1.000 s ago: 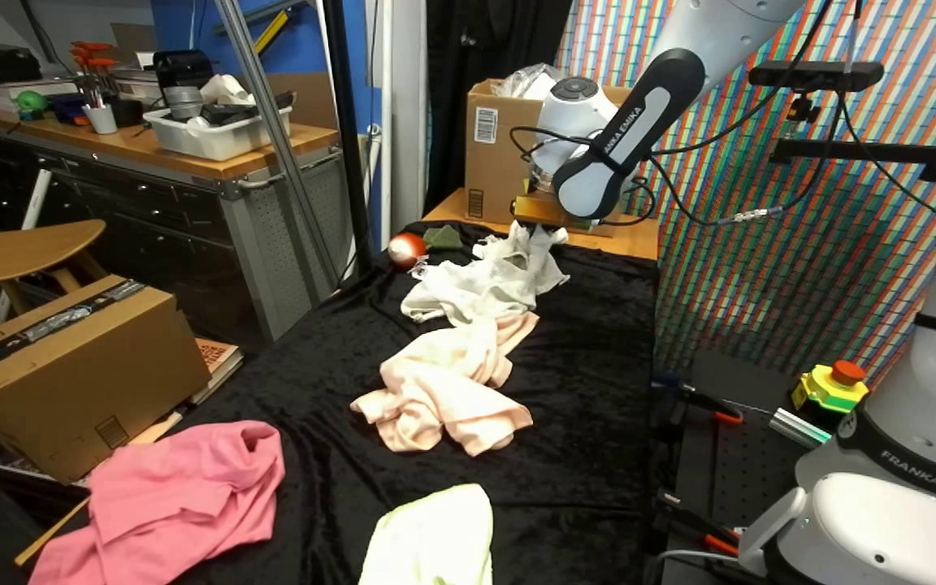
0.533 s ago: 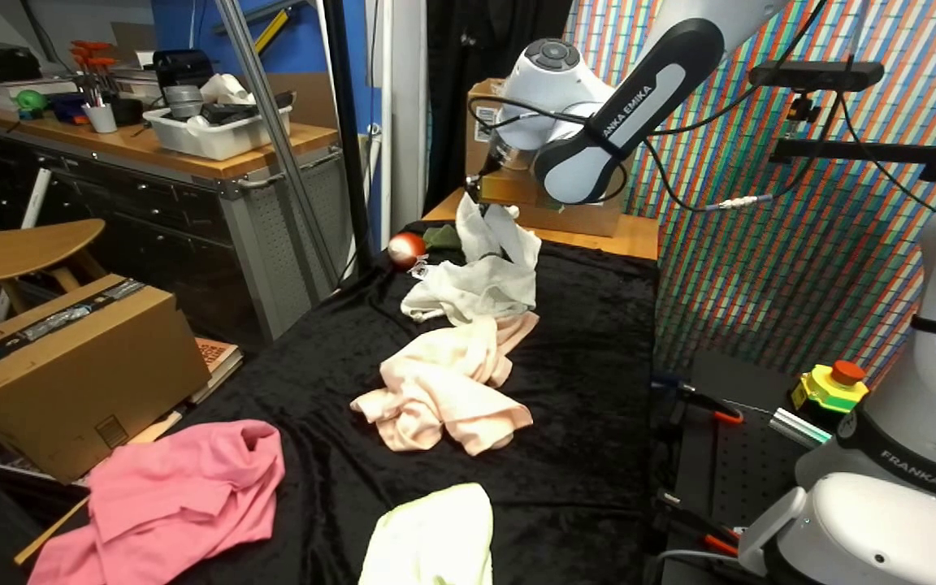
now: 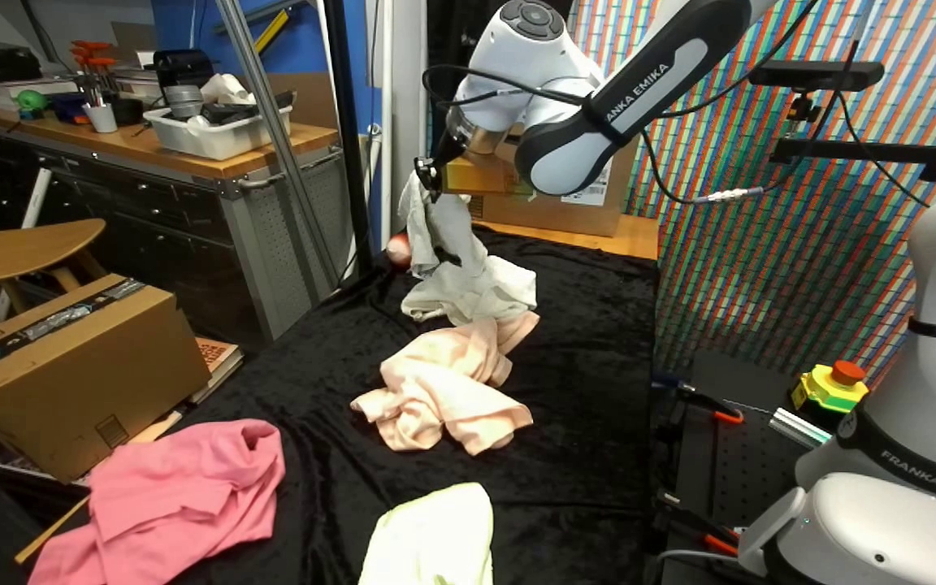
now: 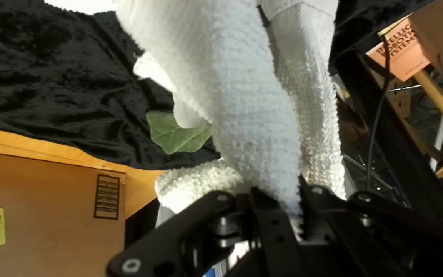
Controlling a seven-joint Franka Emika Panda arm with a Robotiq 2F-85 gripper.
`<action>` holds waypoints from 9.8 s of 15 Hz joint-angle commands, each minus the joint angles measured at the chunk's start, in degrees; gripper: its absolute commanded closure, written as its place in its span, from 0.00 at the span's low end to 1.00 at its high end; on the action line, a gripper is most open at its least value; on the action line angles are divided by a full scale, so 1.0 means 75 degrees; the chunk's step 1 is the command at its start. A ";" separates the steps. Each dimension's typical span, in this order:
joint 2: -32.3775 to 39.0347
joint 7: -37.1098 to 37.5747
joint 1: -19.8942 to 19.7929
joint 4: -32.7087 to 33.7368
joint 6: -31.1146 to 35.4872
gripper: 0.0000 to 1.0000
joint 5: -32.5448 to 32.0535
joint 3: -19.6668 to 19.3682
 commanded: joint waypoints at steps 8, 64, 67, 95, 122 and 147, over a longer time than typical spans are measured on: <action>0.0166 -0.0360 -0.0177 0.0110 -0.0043 0.47 0.0330 0.0549; -0.1439 -1.0801 -0.4020 -0.0932 -0.2076 0.91 0.9490 0.5498; -0.2063 -1.0846 -0.3959 -0.1336 -0.1442 0.91 0.9939 0.5201; 0.0619 -0.6805 0.2505 -0.1020 0.1225 0.19 0.7929 -0.1705; -0.0852 -0.8562 0.5167 0.1046 -0.4436 0.00 0.5032 -0.1453; 0.2400 -0.8485 -0.0051 0.4239 -0.4333 0.00 0.3794 0.5881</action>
